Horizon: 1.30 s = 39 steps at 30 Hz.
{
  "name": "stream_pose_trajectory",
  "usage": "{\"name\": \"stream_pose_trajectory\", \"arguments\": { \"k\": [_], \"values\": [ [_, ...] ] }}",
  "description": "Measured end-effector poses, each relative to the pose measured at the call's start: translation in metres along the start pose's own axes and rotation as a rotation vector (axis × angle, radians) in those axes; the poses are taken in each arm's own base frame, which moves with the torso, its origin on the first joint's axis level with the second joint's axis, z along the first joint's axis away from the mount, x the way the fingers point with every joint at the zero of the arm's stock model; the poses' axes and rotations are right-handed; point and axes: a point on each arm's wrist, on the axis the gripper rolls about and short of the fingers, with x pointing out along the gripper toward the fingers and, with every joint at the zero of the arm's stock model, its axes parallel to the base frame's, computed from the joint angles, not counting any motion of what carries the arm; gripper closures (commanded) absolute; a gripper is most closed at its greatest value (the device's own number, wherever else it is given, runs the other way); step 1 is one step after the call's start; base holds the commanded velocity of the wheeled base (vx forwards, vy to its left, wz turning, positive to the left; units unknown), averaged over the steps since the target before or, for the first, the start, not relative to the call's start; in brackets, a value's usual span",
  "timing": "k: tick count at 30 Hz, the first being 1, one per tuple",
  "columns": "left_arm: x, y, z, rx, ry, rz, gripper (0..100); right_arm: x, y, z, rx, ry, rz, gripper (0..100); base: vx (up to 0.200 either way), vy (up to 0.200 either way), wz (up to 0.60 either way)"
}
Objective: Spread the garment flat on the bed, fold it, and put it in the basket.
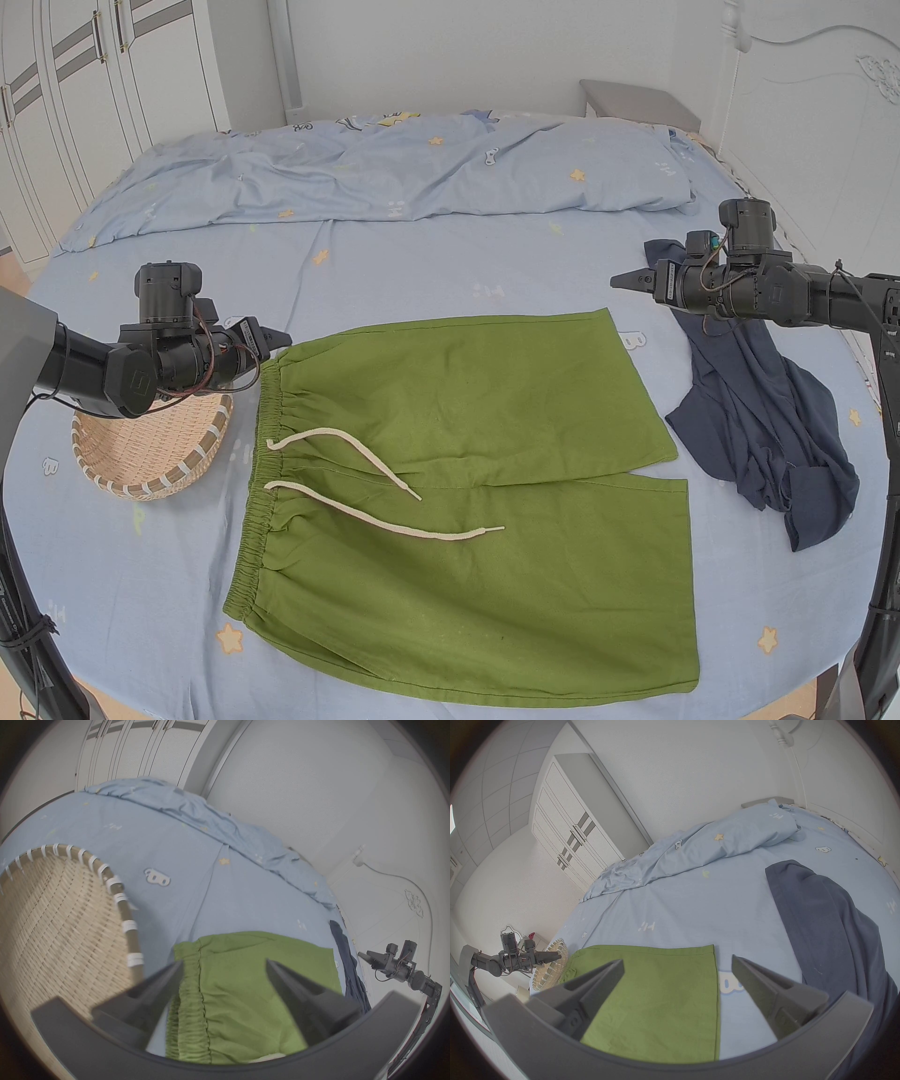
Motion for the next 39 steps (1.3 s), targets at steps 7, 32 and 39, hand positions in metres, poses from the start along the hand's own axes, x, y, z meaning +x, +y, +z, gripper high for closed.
{"name": "stream_pose_trajectory", "arguments": {
  "k": [7, 32, 39],
  "values": [
    [-0.009, -0.011, 0.002, 0.027, -0.119, -0.061, 0, -0.002, 0.000, 0.000, 0.005, 0.001, -0.004, 0, 0.000, 0.000, 0.00],
    [-0.147, -0.001, -0.081, -0.225, 0.223, -0.179, 0, -0.158, 0.055, -0.097, 0.154, 0.250, -0.040, 0, 0.000, 0.000, 0.00],
    [-0.197, 0.031, -0.135, -0.331, 0.367, -0.192, 0, -0.201, 0.071, -0.136, 0.171, 0.284, -0.035, 0, 0.000, 0.000, 0.00]
  ]
}}
